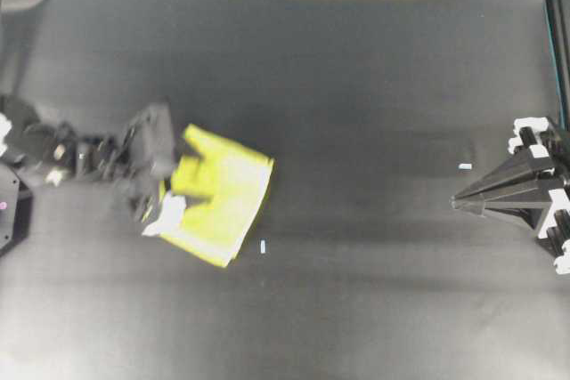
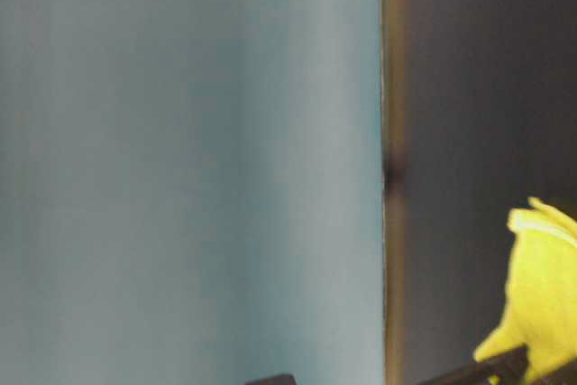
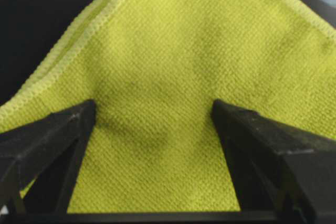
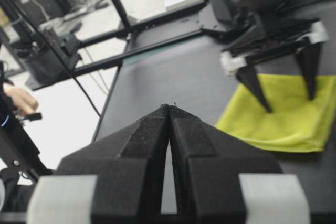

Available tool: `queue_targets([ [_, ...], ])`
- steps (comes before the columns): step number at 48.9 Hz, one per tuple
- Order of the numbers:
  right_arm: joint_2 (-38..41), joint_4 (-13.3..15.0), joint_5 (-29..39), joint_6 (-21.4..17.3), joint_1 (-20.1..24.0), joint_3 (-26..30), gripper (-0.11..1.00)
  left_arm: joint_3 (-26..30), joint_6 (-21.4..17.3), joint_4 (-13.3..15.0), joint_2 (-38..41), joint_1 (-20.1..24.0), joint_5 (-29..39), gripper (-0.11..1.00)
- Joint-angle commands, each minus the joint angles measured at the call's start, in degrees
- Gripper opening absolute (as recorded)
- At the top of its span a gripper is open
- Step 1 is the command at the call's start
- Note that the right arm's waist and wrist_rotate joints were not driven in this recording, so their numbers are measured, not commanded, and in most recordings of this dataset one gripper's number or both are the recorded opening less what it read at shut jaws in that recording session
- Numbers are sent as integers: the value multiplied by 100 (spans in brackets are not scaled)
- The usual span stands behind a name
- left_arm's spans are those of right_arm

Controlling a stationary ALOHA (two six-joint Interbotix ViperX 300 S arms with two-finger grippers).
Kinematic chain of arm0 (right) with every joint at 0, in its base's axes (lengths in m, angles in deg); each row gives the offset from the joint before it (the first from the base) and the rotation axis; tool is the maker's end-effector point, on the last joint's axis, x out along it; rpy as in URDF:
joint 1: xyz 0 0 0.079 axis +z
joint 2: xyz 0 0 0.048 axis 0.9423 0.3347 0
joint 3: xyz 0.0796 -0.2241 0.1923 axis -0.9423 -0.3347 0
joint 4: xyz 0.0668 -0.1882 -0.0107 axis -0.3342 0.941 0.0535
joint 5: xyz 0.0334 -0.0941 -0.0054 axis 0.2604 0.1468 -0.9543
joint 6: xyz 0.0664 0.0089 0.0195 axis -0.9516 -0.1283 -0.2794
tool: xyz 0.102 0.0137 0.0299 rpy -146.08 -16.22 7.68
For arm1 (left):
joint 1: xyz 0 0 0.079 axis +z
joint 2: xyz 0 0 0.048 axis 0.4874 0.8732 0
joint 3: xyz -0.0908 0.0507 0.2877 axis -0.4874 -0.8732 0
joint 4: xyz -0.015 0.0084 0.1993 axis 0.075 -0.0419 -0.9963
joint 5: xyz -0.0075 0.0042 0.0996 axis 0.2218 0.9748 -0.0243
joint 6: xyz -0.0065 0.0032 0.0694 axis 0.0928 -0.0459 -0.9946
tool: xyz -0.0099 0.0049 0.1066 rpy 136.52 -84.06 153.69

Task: Push a yellow cloth with the left arm to wipe the desk.
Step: 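Drag the cloth with the left gripper toward the near-left table area, then keep pulling the cloth with the left gripper toward the near-left corner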

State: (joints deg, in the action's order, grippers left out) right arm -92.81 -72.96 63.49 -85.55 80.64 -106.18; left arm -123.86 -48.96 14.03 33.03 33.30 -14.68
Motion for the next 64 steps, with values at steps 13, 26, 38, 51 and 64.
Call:
queue_targets([
  [13, 44, -9, -53, 0, 0, 35, 0, -97, 114, -18, -35, -1292, 26, 87],
  [26, 18, -9, -70, 0, 0, 35, 0, -141, 290, -18, -18, -2206, 53, 87],
  [38, 9, -9, -70, -9, 0, 35, 0, -141, 501, -18, -18, -2892, 53, 87],
  [51, -9, -9, -88, -9, 0, 35, 0, -114, 483, -18, -53, -2936, 62, 87],
  [64, -18, -9, -70, -9, 0, 35, 0, -114, 396, -18, -642, -2909, 62, 87],
])
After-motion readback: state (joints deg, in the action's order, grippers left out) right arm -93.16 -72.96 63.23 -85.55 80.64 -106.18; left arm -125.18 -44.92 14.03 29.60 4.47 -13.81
